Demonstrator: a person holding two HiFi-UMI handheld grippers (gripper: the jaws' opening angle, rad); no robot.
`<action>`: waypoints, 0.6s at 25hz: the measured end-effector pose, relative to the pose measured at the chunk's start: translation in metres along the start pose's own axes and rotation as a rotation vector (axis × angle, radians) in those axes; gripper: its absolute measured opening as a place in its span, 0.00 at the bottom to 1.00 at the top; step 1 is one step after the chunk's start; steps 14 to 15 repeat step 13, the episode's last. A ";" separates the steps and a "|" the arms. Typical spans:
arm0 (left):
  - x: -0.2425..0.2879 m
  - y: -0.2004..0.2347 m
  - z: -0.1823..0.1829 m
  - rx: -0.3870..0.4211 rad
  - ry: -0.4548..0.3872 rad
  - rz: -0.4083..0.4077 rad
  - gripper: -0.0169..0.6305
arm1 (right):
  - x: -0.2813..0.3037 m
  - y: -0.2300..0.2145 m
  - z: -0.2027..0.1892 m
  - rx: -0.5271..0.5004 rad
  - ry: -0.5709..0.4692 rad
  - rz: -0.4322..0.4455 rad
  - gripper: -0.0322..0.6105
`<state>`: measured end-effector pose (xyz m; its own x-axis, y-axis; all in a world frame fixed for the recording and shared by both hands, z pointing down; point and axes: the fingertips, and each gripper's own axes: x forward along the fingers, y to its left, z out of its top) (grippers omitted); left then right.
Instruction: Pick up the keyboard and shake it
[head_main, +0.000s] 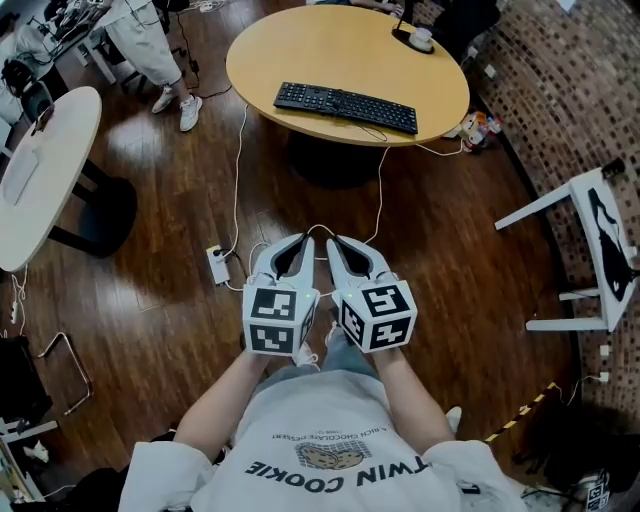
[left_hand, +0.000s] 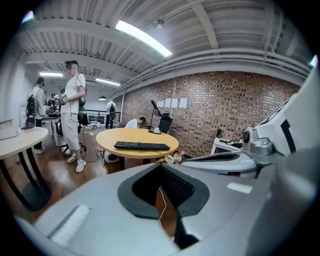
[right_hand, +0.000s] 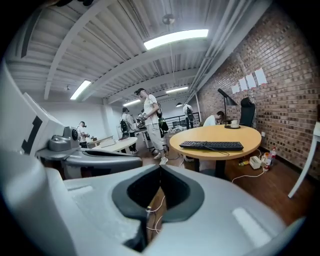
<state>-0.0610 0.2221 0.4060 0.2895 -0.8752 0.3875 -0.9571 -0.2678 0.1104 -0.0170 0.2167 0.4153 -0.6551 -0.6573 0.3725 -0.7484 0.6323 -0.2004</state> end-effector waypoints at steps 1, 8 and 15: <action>-0.005 -0.001 -0.002 0.001 0.001 -0.005 0.04 | -0.003 0.004 -0.002 -0.001 0.001 -0.006 0.05; -0.024 -0.008 -0.003 0.009 -0.014 -0.018 0.04 | -0.019 0.018 -0.008 -0.011 0.000 -0.018 0.05; -0.039 -0.014 -0.008 0.000 -0.006 -0.033 0.04 | -0.027 0.033 -0.008 -0.018 -0.002 -0.009 0.05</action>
